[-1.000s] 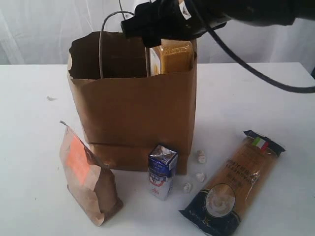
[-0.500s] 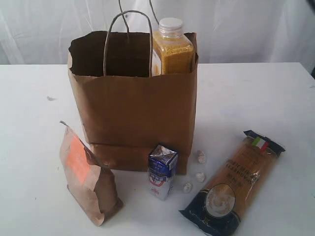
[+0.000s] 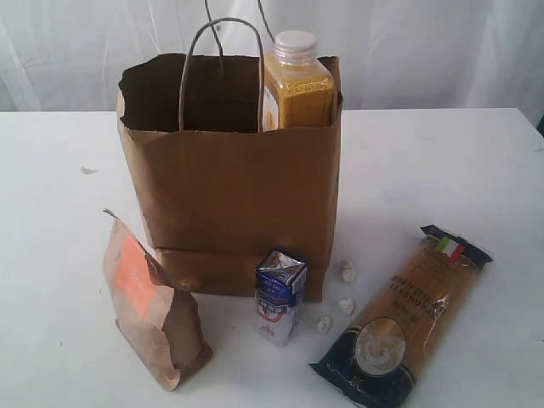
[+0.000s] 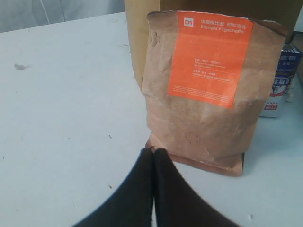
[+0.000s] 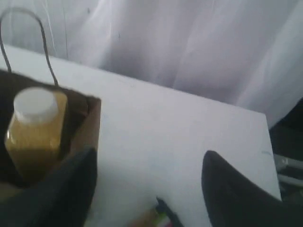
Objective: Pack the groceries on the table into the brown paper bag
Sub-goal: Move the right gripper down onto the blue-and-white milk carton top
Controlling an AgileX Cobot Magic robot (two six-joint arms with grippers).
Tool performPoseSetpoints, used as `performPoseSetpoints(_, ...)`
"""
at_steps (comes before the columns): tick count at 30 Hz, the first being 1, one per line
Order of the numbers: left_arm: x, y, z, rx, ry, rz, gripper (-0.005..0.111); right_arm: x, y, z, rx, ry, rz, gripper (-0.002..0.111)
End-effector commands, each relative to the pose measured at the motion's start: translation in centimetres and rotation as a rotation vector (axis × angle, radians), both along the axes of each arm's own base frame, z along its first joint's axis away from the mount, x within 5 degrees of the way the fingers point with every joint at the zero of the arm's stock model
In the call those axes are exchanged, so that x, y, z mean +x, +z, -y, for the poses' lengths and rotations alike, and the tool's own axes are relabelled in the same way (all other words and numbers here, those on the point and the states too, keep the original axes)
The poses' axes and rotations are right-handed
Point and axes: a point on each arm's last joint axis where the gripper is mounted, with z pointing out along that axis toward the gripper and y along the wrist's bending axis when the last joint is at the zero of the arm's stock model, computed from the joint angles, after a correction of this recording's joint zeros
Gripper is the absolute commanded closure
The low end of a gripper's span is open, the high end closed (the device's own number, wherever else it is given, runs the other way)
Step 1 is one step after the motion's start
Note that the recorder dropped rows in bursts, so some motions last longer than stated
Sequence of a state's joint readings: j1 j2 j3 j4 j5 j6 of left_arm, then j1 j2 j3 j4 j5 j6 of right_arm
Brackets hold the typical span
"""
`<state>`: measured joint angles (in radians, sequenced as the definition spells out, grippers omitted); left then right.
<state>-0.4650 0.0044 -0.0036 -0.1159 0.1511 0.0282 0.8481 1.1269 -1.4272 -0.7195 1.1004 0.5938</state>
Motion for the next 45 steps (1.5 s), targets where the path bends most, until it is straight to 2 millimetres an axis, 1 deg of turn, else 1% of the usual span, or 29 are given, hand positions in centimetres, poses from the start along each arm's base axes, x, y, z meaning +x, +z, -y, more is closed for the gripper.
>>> performPoseSetpoints(1, 0.0, -0.1, 0.0, -0.002, 0.002, 0.002, 0.107, -1.6, -1.1, 0.3, -0.098, 0.118, -0.17, 0.049)
performPoseSetpoints(3, 0.0, -0.1, 0.0, -0.002, 0.002, 0.002, 0.107, -2.0, -1.6, -0.2, -0.089, 0.184, -0.22, 0.049)
performPoseSetpoints(6, 0.0, -0.1, 0.0, -0.002, 0.002, 0.002, 0.107, -2.2, -2.8, -0.7, -0.075, 0.211, -0.281, 0.049)
performPoseSetpoints(10, 0.0, -0.1, 0.0, -0.002, 0.002, 0.002, 0.107, -2.9, -4.7, -0.5, -0.082, 0.235, -0.35, 0.049)
performPoseSetpoints(15, 0.0, -0.1, 0.0, -0.002, 0.002, 0.002, 0.107, -5.0, -8.8, 0.1, -0.044, 0.279, -0.503, 0.049)
performPoseSetpoints(18, 0.0, -0.1, 0.0, -0.002, 0.002, 0.002, 0.107, -5.9, -11.2, -0.3, 0.037, 0.341, -0.545, 0.049)
performPoseSetpoints(21, 0.0, -0.1, 0.0, -0.002, 0.002, 0.002, 0.107, -6.1, -13.6, -1.0, 0.05, 0.422, -0.556, 0.049)
performPoseSetpoints(24, 0.0, -0.1, 0.0, -0.002, 0.002, 0.002, 0.107, -5.7, -15.7, -2.3, 0.06, 0.518, -0.538, 0.047)
performPoseSetpoints(28, 0.0, -0.1, 0.0, -0.002, 0.002, 0.002, 0.107, -4.1, -17.6, -4.1, 0.014, 0.549, -0.528, 0.037)
performPoseSetpoints(30, 0.0, -0.1, 0.0, -0.002, 0.002, 0.002, 0.107, -3.2, -18.7, -5.1, -0.005, 0.553, -0.537, 0.036)
performPoseSetpoints(32, 0.0, -0.1, 0.0, -0.002, 0.002, 0.002, 0.107, -2.3, -19.8, -6.0, -0.012, 0.545, -0.543, 0.036)
performPoseSetpoints(38, 0.0, -0.1, 0.0, -0.002, 0.002, 0.002, 0.107, -0.1, -22.4, -8.0, 0.088, 0.405, -0.574, 0.036)
performPoseSetpoints(42, 0.0, -0.1, 0.0, -0.002, 0.002, 0.002, 0.107, 0.9, -23.5, -9.1, 0.154, 0.376, -0.558, 0.036)
performPoseSetpoints(45, 0.0, -0.1, 0.0, -0.002, 0.002, 0.002, 0.107, 1.3, -24.5, -9.6, 0.156, 0.357, -0.58, 0.036)
